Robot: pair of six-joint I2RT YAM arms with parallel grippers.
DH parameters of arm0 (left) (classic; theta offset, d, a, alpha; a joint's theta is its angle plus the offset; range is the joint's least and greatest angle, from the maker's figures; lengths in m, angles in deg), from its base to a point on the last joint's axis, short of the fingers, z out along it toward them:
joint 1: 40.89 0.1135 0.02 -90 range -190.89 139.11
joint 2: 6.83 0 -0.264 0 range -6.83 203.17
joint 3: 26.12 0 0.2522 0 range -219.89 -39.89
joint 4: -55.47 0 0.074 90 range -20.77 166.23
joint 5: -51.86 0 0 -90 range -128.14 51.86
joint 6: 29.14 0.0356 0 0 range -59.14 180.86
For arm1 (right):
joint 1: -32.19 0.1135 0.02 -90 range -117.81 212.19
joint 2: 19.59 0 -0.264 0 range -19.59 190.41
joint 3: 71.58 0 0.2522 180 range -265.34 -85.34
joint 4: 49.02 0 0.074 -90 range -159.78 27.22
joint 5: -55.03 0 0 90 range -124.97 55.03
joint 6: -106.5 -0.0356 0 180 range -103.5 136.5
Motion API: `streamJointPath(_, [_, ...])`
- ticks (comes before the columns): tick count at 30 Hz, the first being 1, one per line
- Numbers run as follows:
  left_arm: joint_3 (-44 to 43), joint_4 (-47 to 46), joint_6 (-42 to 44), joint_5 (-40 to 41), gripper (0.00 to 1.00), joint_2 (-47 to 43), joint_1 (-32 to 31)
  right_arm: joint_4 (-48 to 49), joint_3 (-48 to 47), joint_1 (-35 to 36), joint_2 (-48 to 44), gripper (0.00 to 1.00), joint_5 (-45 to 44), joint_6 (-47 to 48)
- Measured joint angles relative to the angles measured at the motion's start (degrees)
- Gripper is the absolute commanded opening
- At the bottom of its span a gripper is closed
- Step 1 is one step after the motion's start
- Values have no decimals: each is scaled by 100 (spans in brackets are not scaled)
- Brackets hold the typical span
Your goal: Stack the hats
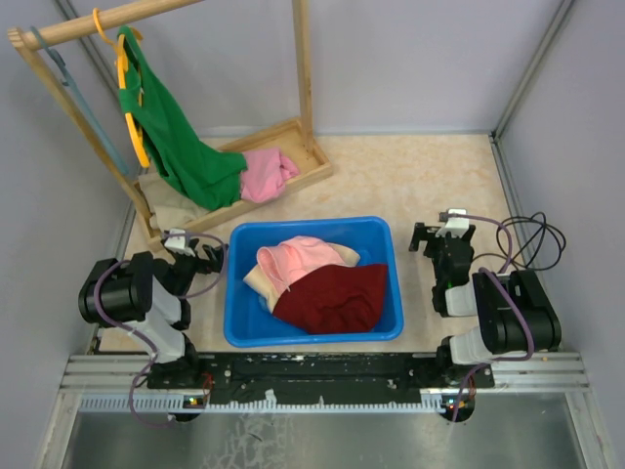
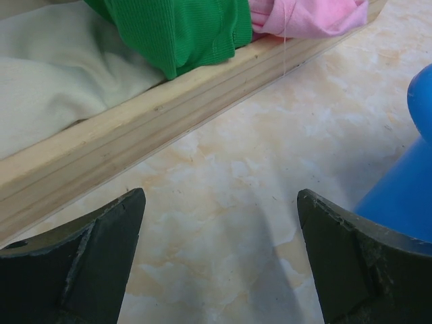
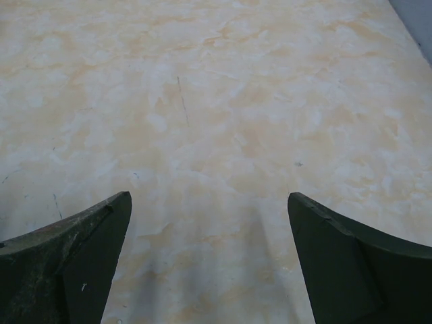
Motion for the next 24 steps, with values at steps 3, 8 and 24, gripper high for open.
streamJointPath(3, [61,2,-31,105,99,-20,0,-79,-7,0,-28,99,-31,-2])
streamJointPath(8, [116,197,-131,450,99,-1134,0,-1185,-328,-2,-922,99,-96,-2])
streamJointPath(24, [-2498,4970,-1679,2212,99,-4378,0,-5751,-3121,0,-3034,99,179,-975])
